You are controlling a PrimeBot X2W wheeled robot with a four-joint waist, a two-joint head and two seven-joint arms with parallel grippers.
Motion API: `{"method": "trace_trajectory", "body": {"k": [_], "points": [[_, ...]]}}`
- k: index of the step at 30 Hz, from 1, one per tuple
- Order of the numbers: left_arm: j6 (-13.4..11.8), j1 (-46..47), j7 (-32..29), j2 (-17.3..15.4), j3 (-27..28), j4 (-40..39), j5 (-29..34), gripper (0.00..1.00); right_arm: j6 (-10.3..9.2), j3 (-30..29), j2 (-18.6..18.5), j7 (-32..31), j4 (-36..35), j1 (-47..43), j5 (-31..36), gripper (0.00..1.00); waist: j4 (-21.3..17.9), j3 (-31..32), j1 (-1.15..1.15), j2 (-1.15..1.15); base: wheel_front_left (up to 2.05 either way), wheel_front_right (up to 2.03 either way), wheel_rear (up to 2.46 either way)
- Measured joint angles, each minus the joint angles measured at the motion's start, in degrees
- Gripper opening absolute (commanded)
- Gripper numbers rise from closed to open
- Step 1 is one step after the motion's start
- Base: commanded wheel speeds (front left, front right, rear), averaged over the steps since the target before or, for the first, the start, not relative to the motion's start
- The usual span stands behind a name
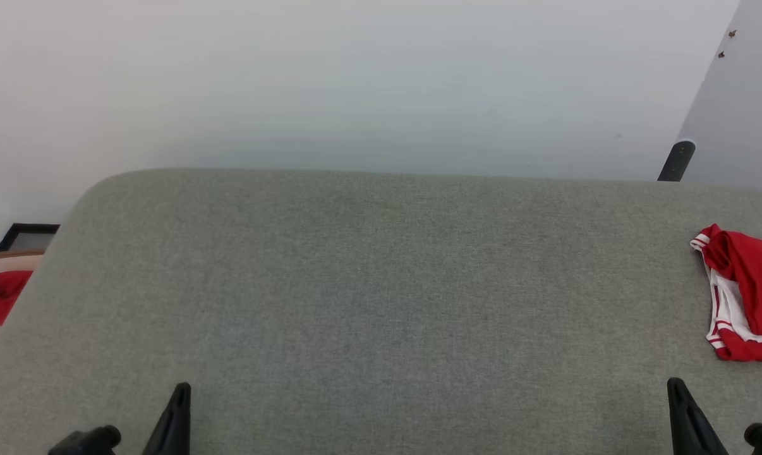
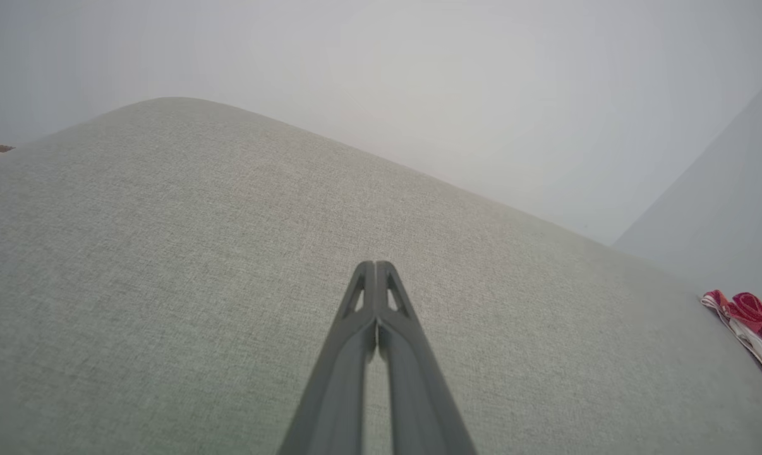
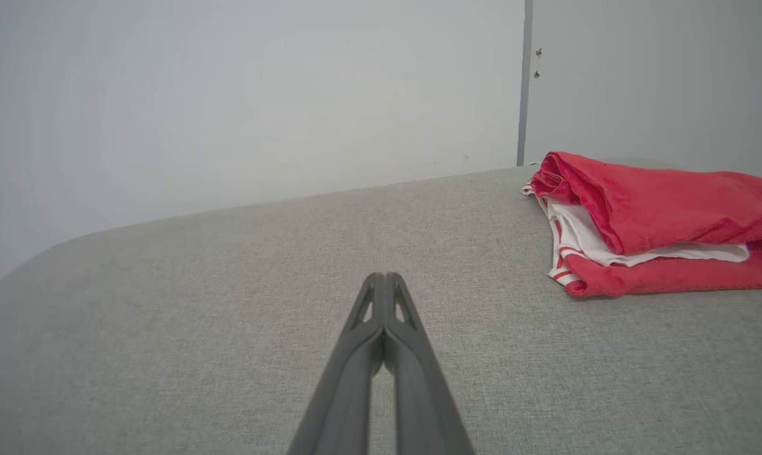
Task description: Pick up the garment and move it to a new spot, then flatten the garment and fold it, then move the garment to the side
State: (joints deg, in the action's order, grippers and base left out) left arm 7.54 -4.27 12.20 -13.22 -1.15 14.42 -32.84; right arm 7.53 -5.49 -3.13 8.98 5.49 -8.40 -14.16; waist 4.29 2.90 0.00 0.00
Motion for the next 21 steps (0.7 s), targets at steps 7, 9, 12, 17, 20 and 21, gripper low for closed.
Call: {"method": "trace_trajectory", "body": {"k": [7, 9, 12, 17, 20, 21], "points": [[0.0, 0.86, -1.74, 0.99, 0.77, -0.01, -5.87, 0.0, 0.0, 0.0, 0.01, -1.37, 0.7, 1.1, -7.64, 0.0, -0.26, -0.18, 0.0, 0.0, 0.0, 0.0, 0.0], [0.0, 1.1, -2.37, 1.25, 0.99, -0.01, -7.38, 0.0, -0.01, 0.0, 0.02, -1.81, 0.96, 1.56, -9.8, 0.0, -0.33, -0.24, 0.0, 0.0, 0.0, 0.0, 0.0], [0.0, 1.78, -3.04, 1.66, 1.3, -0.03, -9.76, 0.0, 0.0, 0.0, 0.02, -2.33, 1.19, 2.38, -12.74, 0.0, -0.44, -0.32, 0.0, 0.0, 0.0, 0.0, 0.0], [0.0, 2.12, -4.14, 2.26, 1.71, -0.05, -13.41, 0.0, -0.01, -0.04, 0.03, -3.23, 1.72, 3.28, -17.71, 0.0, -0.62, -0.45, 0.0, 0.0, 0.0, 0.0, 0.0], [0.0, 2.66, -4.75, 2.63, 2.0, -0.05, -15.43, 0.0, -0.01, -0.07, 0.04, -3.81, 2.01, 3.54, -20.45, 0.0, -0.73, -0.53, 0.0, 0.0, 0.0, 0.0, 0.0], [0.0, 2.88, -5.08, 2.78, 2.07, -0.07, -16.16, 0.0, -0.01, -0.09, 0.04, -4.05, 2.13, 3.65, -21.37, 0.0, -0.77, -0.55, 0.0, 0.0, 0.0, 0.0, 0.0]]}}
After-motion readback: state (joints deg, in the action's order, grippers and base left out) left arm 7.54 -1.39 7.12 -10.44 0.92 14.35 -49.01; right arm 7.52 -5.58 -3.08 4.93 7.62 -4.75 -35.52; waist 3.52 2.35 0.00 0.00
